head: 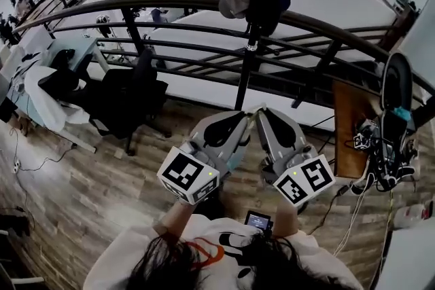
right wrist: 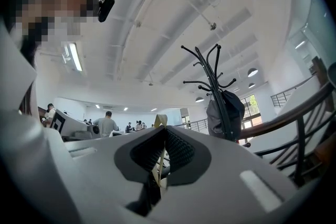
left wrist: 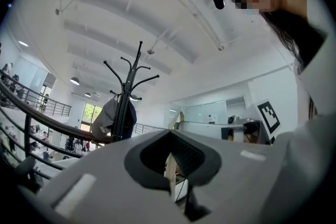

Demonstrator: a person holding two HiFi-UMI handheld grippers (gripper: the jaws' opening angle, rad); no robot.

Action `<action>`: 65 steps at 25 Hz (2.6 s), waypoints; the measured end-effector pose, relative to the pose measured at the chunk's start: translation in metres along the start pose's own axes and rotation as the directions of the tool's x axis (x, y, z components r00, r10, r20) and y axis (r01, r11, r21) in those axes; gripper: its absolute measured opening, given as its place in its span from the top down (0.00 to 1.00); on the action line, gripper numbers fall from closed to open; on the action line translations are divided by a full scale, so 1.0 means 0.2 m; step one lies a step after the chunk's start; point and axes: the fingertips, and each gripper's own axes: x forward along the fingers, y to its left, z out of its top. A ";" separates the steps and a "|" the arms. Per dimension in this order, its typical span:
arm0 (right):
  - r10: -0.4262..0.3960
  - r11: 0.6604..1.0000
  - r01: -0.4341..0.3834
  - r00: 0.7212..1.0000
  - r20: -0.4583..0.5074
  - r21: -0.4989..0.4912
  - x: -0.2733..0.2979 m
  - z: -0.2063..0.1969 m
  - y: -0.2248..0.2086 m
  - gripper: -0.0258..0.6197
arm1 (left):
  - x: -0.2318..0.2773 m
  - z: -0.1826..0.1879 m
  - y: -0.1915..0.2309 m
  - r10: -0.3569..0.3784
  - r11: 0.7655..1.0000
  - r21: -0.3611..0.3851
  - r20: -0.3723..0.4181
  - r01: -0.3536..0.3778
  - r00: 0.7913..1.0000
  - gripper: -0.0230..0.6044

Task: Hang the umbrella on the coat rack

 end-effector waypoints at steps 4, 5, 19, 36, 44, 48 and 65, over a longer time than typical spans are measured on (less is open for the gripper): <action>-0.028 1.000 0.028 0.999 0.017 -0.012 0.20 0.02 -0.11 0.92 | 0.12 0.03 0.21 -0.035 0.999 0.018 0.012 0.034 0.999 0.96; -0.033 0.999 0.033 0.999 0.022 -0.016 0.24 0.03 -0.13 0.92 | 0.14 0.04 0.25 -0.041 0.999 0.023 0.013 0.041 0.999 0.96; -0.073 0.985 0.081 0.996 0.053 -0.153 0.61 0.17 -0.33 0.92 | 0.40 0.24 0.63 -0.126 0.992 0.042 0.085 0.123 0.988 0.96; 0.112 0.969 -0.081 0.986 0.121 -0.234 0.95 0.53 -0.58 0.92 | 0.69 0.58 0.87 -0.064 0.990 0.138 0.239 0.031 0.969 0.96; 0.215 0.954 -0.178 0.967 0.140 -0.241 1.16 0.63 -0.73 0.92 | 0.86 0.69 1.06 0.032 0.978 0.188 0.275 -0.086 0.961 0.96; 0.250 0.949 -0.209 0.955 0.159 -0.236 1.24 0.67 -0.78 0.92 | 0.93 0.72 1.12 0.061 0.970 0.210 0.286 -0.125 0.956 0.96; 0.314 0.939 -0.277 0.932 0.180 -0.205 1.40 0.71 -0.99 0.91 | 1.14 0.75 1.28 0.122 0.947 0.247 0.310 -0.204 0.943 0.96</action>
